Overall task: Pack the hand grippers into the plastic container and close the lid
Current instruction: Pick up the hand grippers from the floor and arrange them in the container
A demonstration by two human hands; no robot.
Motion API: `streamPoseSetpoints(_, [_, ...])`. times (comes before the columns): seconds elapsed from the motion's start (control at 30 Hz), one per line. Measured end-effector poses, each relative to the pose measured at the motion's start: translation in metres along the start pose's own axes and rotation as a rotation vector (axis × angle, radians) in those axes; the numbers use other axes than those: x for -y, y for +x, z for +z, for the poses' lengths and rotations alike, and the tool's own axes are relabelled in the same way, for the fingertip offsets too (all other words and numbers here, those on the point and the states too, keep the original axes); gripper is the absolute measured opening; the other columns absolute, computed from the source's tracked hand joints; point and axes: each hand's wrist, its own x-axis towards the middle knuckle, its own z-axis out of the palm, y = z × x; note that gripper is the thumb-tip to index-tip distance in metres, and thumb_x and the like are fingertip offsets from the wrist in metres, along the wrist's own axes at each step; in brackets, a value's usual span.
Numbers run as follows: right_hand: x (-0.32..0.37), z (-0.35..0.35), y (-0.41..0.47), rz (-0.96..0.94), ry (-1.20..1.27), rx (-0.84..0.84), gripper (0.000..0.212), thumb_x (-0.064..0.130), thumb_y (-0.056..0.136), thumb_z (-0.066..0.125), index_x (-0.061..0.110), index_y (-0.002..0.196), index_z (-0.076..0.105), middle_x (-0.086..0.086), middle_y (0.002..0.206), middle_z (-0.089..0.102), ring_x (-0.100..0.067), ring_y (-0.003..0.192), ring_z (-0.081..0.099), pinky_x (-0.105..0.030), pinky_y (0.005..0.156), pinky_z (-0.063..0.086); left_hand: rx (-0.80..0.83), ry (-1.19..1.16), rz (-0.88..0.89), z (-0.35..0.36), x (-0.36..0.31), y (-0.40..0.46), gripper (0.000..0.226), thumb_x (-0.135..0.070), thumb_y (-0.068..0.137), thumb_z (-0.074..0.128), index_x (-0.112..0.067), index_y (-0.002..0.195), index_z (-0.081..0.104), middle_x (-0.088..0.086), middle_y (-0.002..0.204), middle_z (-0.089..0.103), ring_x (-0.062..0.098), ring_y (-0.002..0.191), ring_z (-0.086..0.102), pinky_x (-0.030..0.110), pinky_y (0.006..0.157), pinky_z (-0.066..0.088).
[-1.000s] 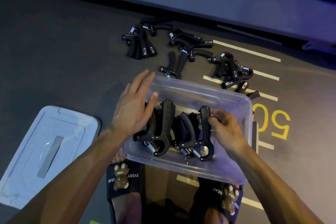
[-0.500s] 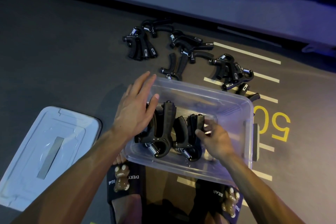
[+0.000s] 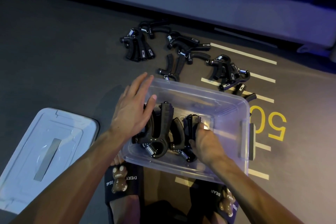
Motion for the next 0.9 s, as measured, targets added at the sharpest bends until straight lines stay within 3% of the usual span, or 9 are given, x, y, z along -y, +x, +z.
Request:
streamPoseSetpoints(0.23, [-0.001, -0.004, -0.003, -0.013, -0.070, 0.031, 0.057, 0.025, 0.099, 0.057, 0.000, 0.144, 0.031, -0.017, 0.118, 0.067, -0.033, 0.107, 0.067, -0.032, 0.082, 0.052, 0.002, 0.003, 0.000, 0.000, 0.000, -0.001, 0.055, -0.030, 0.106, 0.048, -0.015, 0.157, 0.034, 0.002, 0.165, 0.028, 0.025, 0.147, 0.035, 0.050, 0.115, 0.037])
streamPoseSetpoints(0.33, [-0.002, -0.016, -0.005, -0.047, -0.173, 0.034, 0.050, 0.036, 0.097, 0.057, 0.007, 0.136, 0.044, -0.015, 0.116, 0.067, -0.032, 0.105, 0.066, -0.036, 0.085, 0.053, 0.007, -0.004, -0.011, 0.000, -0.001, -0.001, 0.055, -0.031, 0.106, 0.047, -0.017, 0.157, 0.034, -0.001, 0.165, 0.027, 0.023, 0.147, 0.034, 0.049, 0.115, 0.037])
streamPoseSetpoints(0.4, [0.001, -0.035, -0.004, -0.098, -0.199, -0.046, 0.037, 0.043, 0.097, 0.054, 0.015, 0.121, 0.056, -0.011, 0.109, 0.071, -0.030, 0.098, 0.068, -0.035, 0.081, 0.055, 0.008, -0.010, -0.014, 0.000, -0.001, -0.001, 0.055, -0.032, 0.106, 0.046, -0.018, 0.157, 0.034, -0.002, 0.165, 0.027, 0.021, 0.147, 0.033, 0.048, 0.115, 0.037])
streamPoseSetpoints(0.57, [0.018, -0.117, 0.005, -0.330, 0.142, -0.346, 0.023, 0.037, 0.096, 0.055, 0.025, 0.107, 0.071, 0.005, 0.091, 0.077, -0.014, 0.074, 0.071, -0.028, 0.071, 0.055, 0.013, -0.027, -0.030, 0.000, 0.000, 0.000, 0.054, -0.030, 0.106, 0.047, -0.017, 0.157, 0.035, -0.002, 0.165, 0.027, 0.021, 0.148, 0.033, 0.048, 0.116, 0.036])
streamPoseSetpoints(0.67, [0.023, -0.160, 0.034, -0.369, 0.178, -0.484, 0.020, 0.035, 0.094, 0.055, 0.025, 0.103, 0.070, 0.003, 0.076, 0.075, -0.019, 0.071, 0.072, -0.036, 0.072, 0.058, 0.022, -0.029, -0.025, 0.000, 0.001, 0.001, 0.054, -0.030, 0.106, 0.047, -0.016, 0.157, 0.035, -0.001, 0.165, 0.027, 0.020, 0.149, 0.033, 0.049, 0.116, 0.037])
streamPoseSetpoints(0.73, [0.021, -0.170, 0.068, -0.302, 0.124, -0.466, 0.022, 0.030, 0.092, 0.055, 0.024, 0.106, 0.071, 0.000, 0.083, 0.076, -0.025, 0.081, 0.071, -0.042, 0.079, 0.058, 0.024, -0.028, -0.027, 0.001, 0.001, 0.002, 0.054, -0.030, 0.106, 0.046, -0.017, 0.157, 0.035, -0.002, 0.165, 0.027, 0.019, 0.149, 0.032, 0.049, 0.116, 0.036])
streamPoseSetpoints(0.83, [0.012, -0.167, 0.124, -0.157, -0.023, -0.292, 0.025, 0.026, 0.094, 0.057, 0.020, 0.116, 0.067, -0.010, 0.106, 0.071, -0.033, 0.097, 0.066, -0.047, 0.089, 0.055, 0.019, -0.039, -0.032, 0.002, 0.002, 0.002, 0.051, -0.031, 0.108, 0.043, -0.018, 0.156, 0.037, -0.003, 0.164, 0.029, 0.017, 0.149, 0.033, 0.045, 0.117, 0.035])
streamPoseSetpoints(0.9, [0.004, -0.160, 0.154, -0.055, -0.129, -0.168, 0.028, 0.028, 0.094, 0.058, 0.017, 0.120, 0.063, -0.013, 0.106, 0.067, -0.036, 0.100, 0.065, -0.050, 0.092, 0.054, 0.020, -0.041, -0.031, 0.001, 0.001, 0.003, 0.052, -0.033, 0.106, 0.043, -0.017, 0.155, 0.038, -0.002, 0.163, 0.031, 0.017, 0.148, 0.034, 0.043, 0.117, 0.035])
